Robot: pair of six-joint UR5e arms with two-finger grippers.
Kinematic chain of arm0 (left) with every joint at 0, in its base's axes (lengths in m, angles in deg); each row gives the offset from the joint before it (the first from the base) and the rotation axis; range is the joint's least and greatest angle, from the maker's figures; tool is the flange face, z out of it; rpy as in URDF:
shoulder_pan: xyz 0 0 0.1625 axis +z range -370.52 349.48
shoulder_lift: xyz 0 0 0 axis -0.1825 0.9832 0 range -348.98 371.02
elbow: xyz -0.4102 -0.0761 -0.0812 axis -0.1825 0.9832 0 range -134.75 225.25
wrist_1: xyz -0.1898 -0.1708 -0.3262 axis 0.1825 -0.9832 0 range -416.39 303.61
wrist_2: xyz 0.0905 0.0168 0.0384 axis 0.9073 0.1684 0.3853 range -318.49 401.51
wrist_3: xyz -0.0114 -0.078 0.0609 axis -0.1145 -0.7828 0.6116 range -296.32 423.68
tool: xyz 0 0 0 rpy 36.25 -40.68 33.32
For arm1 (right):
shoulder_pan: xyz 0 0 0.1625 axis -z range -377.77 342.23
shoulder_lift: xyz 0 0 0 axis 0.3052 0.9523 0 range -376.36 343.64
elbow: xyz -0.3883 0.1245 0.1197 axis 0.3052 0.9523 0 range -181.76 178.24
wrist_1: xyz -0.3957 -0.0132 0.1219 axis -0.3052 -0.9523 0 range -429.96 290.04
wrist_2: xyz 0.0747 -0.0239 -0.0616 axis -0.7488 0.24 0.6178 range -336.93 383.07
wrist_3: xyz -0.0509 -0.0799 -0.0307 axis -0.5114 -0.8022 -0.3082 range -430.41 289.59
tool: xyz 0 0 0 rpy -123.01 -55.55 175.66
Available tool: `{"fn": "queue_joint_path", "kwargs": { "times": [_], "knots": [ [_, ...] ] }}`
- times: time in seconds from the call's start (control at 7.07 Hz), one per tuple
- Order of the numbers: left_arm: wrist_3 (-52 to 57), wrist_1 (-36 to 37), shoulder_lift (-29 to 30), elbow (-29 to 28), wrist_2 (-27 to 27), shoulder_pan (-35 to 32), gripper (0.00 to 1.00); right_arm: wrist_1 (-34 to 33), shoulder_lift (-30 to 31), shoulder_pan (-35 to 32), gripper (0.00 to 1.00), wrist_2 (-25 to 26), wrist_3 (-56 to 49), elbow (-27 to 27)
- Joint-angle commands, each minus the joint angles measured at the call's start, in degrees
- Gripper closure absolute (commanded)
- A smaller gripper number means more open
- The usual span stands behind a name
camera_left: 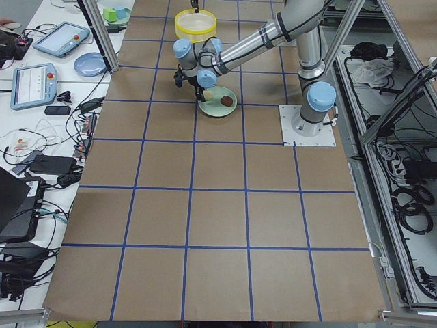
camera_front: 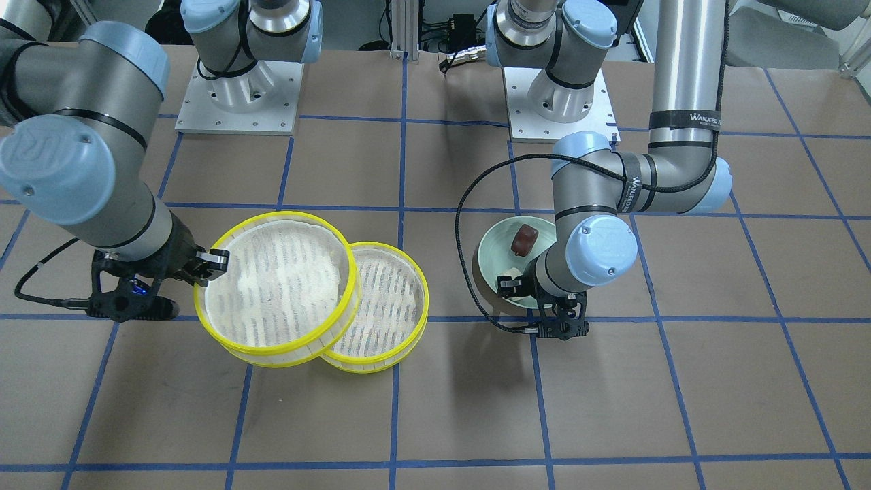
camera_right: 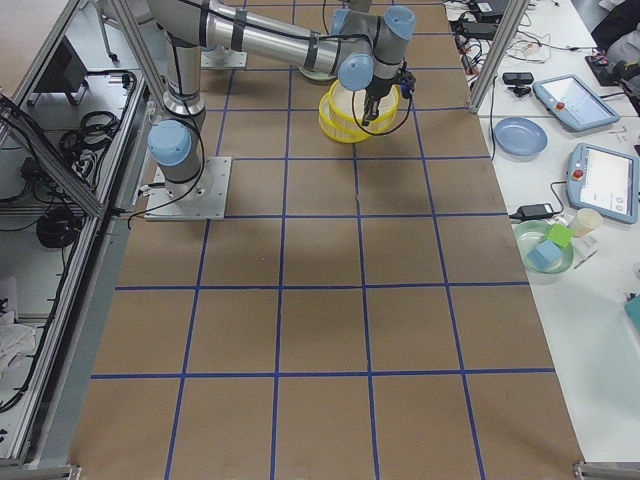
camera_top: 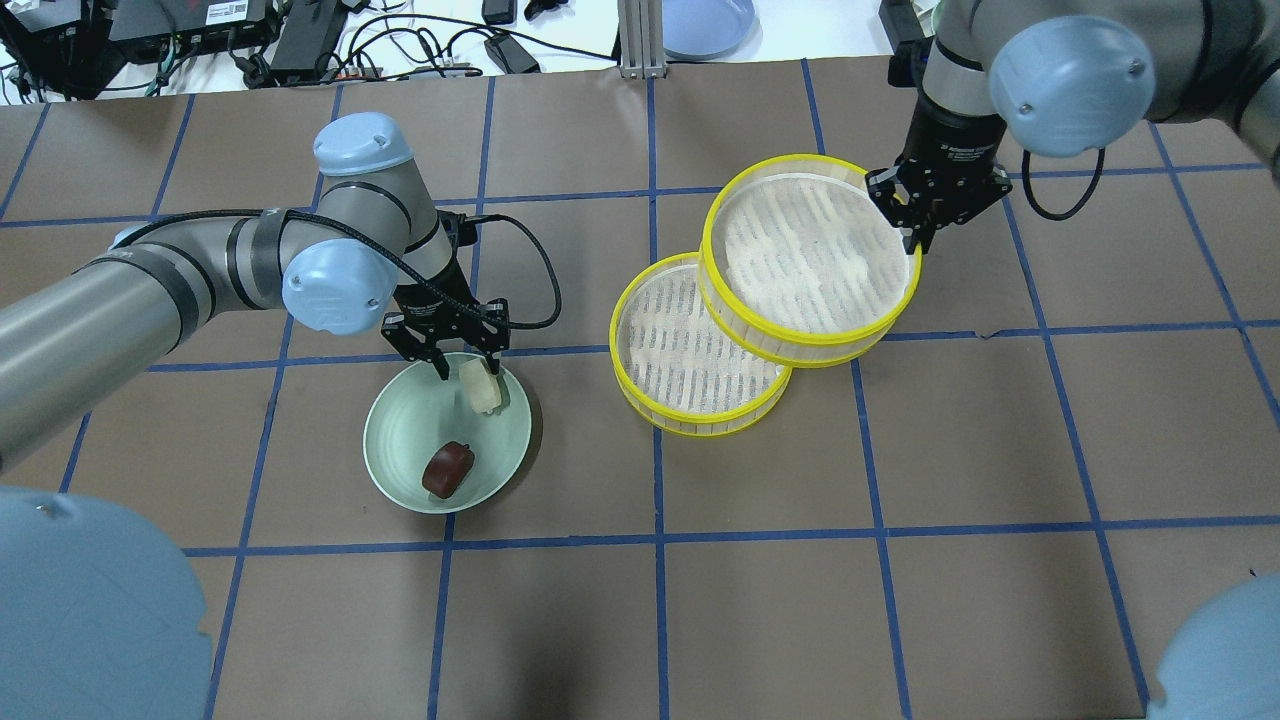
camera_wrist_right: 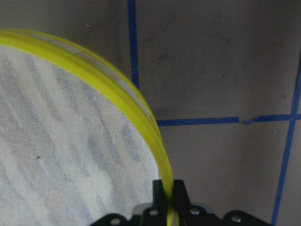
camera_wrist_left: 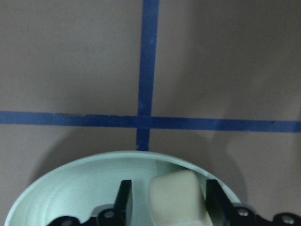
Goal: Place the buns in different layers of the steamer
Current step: 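Lift top steamer tier aside with right gripper while left grasps white bun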
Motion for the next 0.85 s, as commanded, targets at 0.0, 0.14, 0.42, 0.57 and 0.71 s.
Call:
{"fn": "queue_joint_path", "kwargs": {
  "times": [0.0, 0.14, 0.42, 0.57, 0.71],
  "knots": [
    [-0.12, -2.49, -0.85, -0.38, -1.17, 0.09, 1.00, 1.07, 0.22, 4.10, 1.00, 2.69, -7.56, -0.08],
    [-0.04, -2.40, -1.37, -0.90, -1.00, 0.01, 1.00, 1.07, 0.40, 4.81, 1.00, 2.70, -8.88, -0.08],
    [-0.21, -2.49, -4.44, -5.10, -1.17, -0.60, 1.00, 1.16, 0.40, 4.82, 1.00, 2.61, -8.99, -0.34],
    [-3.78, -2.40, -6.02, -8.26, -6.56, -0.96, 1.00, 1.16, 0.40, 4.82, 1.00, 2.61, -8.99, -0.52],
    [-8.17, -2.31, -6.56, -10.55, -8.88, -1.40, 1.00, 1.16, 0.40, 4.82, 1.00, 2.61, -8.99, -0.52]
  ]
}}
